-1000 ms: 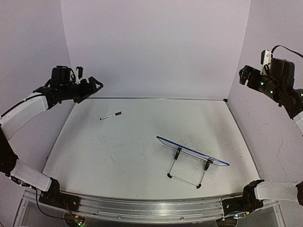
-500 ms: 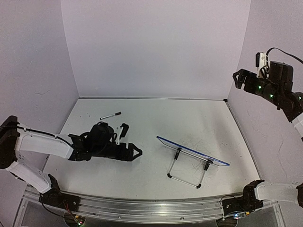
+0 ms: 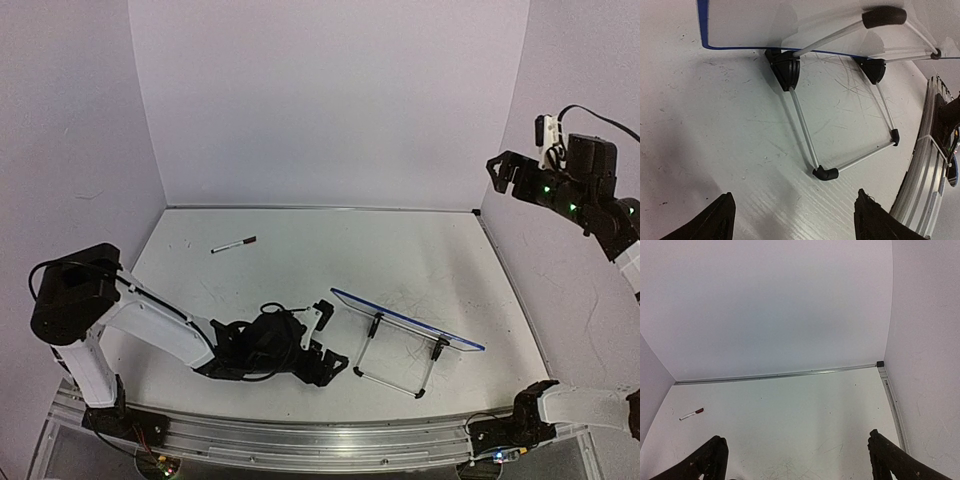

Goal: Write a sentence on the whiteboard
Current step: Move the whiteboard to the center of the board.

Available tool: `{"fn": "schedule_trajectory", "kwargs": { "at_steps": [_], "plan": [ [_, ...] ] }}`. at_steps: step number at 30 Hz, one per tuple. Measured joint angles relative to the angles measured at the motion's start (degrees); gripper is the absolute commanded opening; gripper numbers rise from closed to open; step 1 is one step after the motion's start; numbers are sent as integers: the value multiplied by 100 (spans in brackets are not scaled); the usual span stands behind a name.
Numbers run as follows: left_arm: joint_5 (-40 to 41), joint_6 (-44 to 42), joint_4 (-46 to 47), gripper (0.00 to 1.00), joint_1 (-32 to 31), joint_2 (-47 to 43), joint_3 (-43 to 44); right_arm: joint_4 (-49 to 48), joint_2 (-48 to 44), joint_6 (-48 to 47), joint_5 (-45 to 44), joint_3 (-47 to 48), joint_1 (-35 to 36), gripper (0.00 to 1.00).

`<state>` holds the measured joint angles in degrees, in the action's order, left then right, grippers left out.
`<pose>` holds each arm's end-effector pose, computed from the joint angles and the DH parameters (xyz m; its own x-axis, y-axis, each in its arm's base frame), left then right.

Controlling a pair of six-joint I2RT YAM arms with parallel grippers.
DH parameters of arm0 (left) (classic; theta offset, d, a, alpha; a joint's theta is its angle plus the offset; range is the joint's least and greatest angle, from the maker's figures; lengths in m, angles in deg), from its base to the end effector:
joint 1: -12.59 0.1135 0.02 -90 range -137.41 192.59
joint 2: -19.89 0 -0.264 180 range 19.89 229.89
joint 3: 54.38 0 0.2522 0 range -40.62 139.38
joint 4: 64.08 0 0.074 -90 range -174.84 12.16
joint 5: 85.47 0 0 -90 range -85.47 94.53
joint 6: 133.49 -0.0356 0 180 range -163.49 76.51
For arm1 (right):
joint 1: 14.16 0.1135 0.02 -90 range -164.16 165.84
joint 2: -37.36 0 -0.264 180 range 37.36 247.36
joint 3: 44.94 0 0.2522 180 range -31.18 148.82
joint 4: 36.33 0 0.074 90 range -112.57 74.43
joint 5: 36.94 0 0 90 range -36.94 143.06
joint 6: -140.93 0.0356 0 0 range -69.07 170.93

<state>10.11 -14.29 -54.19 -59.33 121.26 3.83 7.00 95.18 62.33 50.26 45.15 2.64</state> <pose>0.1111 -0.3293 0.1398 -0.5979 0.2668 -0.7559 0.7208 0.5915 -0.3613 0.1921 0.0562 0.4506 -0.2280 0.1374 -0.9639 -0.2017 0.9619 0.1848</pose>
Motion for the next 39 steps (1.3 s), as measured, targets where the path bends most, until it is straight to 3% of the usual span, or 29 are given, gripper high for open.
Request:
{"fn": "schedule_trajectory", "kwargs": {
  "at_steps": [7, 10, 19, 27, 32, 39],
  "plan": [
    [1149, -127, 174, 93, -505, 918, 680, -26, -146, 109, 256, -193, 0, 98],
    [1560, -185, 207, 99, -616, 1260, 891, -32, -165, 153, 382, -325, 0, 98],
    [2717, -221, -96, 99, -689, 1740, 1268, -28, -246, 183, 545, -463, 0, 98],
    [2918, -131, -700, 99, -668, 2062, 1895, -47, -195, 223, 609, -537, 0, 98],
    [3045, 56, -1121, 93, -625, 2190, 2204, -47, -149, 223, 633, -537, 0, 98],
    [2938, 127, -1231, 93, -378, 2205, 2257, -51, -149, 223, 632, -537, 0, 98]
  ]
}}
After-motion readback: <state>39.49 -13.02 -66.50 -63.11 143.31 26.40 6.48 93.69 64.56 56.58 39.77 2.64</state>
